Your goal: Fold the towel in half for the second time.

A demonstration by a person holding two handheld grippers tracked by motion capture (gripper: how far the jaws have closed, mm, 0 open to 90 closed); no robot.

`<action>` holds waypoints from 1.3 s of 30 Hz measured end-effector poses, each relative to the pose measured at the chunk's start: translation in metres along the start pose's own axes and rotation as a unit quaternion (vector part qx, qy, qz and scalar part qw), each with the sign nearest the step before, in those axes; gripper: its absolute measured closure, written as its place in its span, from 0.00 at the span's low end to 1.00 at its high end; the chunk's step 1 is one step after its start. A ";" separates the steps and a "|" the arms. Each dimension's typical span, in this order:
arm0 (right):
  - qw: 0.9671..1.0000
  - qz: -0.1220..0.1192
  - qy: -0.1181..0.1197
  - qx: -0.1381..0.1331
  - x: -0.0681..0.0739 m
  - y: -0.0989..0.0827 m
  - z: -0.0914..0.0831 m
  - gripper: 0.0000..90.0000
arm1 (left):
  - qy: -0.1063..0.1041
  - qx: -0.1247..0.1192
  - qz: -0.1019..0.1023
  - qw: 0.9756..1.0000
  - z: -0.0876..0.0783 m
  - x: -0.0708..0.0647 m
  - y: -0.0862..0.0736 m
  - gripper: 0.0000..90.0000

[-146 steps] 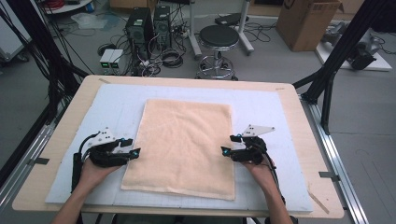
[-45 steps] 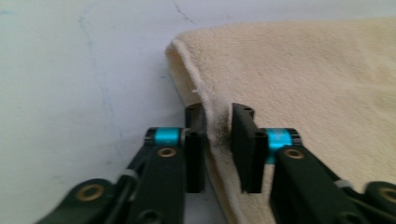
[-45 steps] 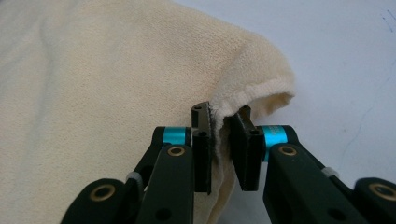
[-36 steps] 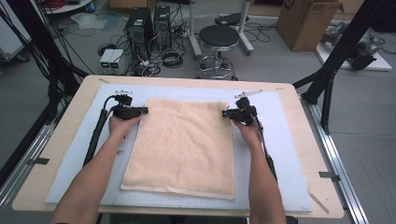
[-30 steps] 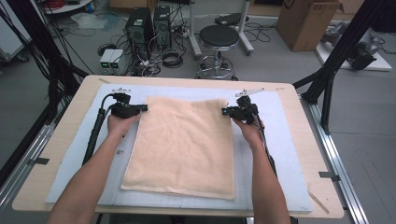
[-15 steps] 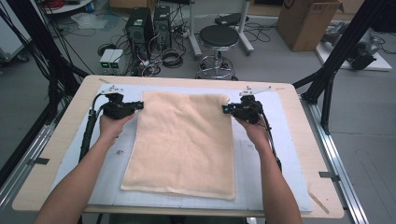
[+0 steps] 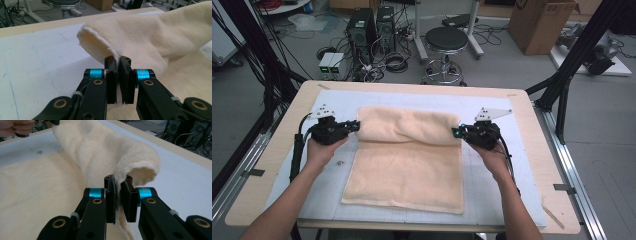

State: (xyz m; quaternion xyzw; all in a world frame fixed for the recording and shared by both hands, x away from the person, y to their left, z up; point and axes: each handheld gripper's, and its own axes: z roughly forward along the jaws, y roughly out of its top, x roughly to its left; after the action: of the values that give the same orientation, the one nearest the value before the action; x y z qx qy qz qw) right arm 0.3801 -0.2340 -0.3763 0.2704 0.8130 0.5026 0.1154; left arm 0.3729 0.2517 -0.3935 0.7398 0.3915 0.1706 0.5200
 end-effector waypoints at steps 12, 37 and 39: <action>0.998 -0.014 0.028 0.049 0.037 -0.045 -0.007 0.92 | -0.021 0.049 0.034 0.998 -0.024 -0.023 -0.043 0.93; 0.999 0.023 -0.029 0.018 0.019 -0.036 -0.020 0.45 | -0.021 0.045 0.024 0.998 -0.028 -0.004 -0.023 0.48; 0.999 0.026 -0.027 0.025 0.013 -0.031 -0.015 0.43 | -0.027 0.044 0.017 0.999 -0.021 -0.001 -0.018 0.47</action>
State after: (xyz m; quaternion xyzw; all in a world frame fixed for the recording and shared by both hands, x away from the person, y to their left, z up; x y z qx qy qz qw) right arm 0.3522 -0.2484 -0.3956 0.3076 0.8148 0.4770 0.1178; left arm 0.3513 0.2670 -0.4015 0.7726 0.3719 0.1417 0.4947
